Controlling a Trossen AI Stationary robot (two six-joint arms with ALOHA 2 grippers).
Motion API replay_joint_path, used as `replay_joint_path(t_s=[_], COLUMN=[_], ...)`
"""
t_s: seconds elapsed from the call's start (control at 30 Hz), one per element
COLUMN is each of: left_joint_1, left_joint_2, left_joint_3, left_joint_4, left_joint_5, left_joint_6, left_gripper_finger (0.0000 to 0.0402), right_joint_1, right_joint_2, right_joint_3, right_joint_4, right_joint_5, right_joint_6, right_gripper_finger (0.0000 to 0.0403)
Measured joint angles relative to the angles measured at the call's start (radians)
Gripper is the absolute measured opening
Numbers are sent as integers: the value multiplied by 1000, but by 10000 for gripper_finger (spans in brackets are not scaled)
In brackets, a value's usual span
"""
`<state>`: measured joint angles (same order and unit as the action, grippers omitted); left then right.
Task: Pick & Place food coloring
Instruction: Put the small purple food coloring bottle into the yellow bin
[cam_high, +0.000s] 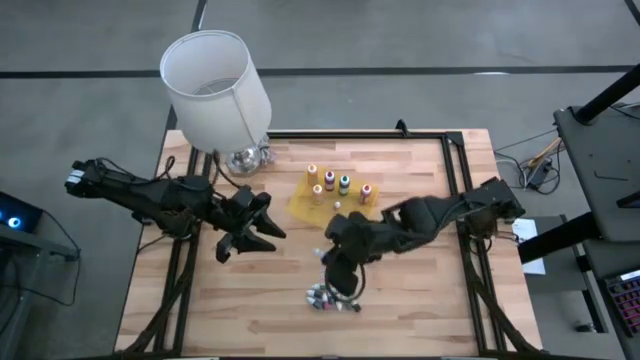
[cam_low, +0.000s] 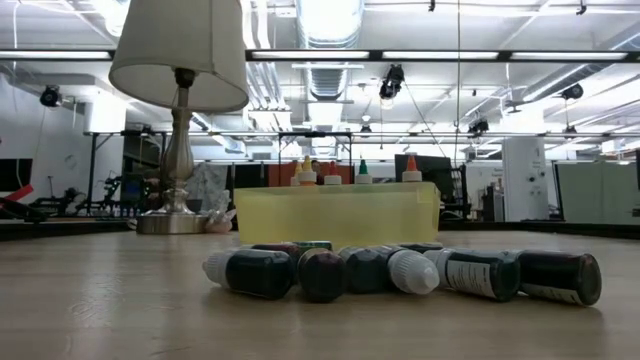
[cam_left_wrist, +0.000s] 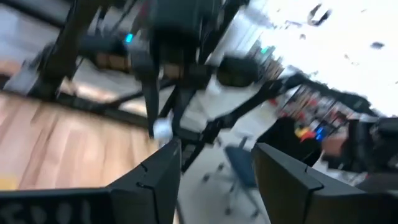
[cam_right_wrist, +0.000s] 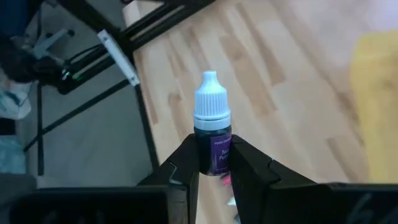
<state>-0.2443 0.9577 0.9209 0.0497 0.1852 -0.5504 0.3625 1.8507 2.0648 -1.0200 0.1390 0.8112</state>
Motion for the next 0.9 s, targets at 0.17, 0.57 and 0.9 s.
replay_joint_path(t_s=[0.17, 0.57, 0.9], left_joint_1=[0, 16, 20], left_joint_2=[48, 196, 317], left_joint_3=[110, 349, 410], left_joint_4=[-247, -456, -450], left_joint_5=[-31, -135, -135], left_joint_6=[15, 139, 137], left_gripper_finger=[170, 170, 170], right_joint_1=[-39, -59, -59], right_joint_2=[0, 0, 0], right_joint_3=[69, 117, 112], right_joint_4=[-89, -129, -129], right_joint_5=[-4, -17, -20], right_joint_6=[-13, -53, -57], right_gripper_finger=[61, 61, 61])
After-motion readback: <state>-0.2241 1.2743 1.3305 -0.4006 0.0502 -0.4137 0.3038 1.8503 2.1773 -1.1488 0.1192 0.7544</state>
